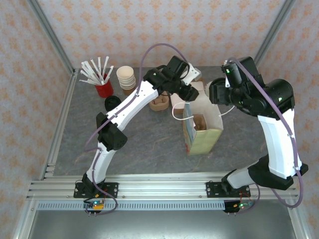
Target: Pack the takeout coffee
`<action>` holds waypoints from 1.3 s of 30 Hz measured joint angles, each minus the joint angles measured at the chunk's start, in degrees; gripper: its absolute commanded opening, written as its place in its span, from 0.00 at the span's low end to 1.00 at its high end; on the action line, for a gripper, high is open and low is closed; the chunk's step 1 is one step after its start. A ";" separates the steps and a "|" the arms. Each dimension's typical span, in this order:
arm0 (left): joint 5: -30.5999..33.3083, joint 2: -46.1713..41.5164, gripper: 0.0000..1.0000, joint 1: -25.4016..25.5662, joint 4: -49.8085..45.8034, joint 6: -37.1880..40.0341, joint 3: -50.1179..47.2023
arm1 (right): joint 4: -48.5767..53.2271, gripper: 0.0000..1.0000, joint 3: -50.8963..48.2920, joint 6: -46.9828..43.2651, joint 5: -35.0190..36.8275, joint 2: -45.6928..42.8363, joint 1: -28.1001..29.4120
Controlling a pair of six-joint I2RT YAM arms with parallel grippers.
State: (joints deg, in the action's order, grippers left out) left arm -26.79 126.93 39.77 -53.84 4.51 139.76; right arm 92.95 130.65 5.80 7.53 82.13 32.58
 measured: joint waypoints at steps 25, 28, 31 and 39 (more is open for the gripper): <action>7.89 -14.71 0.09 -0.02 -8.26 -3.58 -12.87 | -0.02 0.45 -1.84 -0.09 -15.76 1.31 2.16; 10.19 -18.25 0.09 -0.07 -8.48 -5.33 -18.23 | -0.02 0.45 -2.60 -0.13 -16.72 1.64 4.13; 12.44 -21.44 0.09 -0.15 -8.74 -7.78 -22.71 | -0.02 0.45 -3.13 -0.26 -17.68 2.43 5.90; 17.86 -26.51 0.10 -0.15 -8.66 -14.40 -28.87 | -0.07 0.45 -3.13 -0.44 -18.97 5.49 8.90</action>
State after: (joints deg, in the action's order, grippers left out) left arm -8.93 100.42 39.62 -62.50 -9.89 110.89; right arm 92.88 127.52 5.37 -11.44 87.61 41.47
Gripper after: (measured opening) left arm 0.099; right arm 0.623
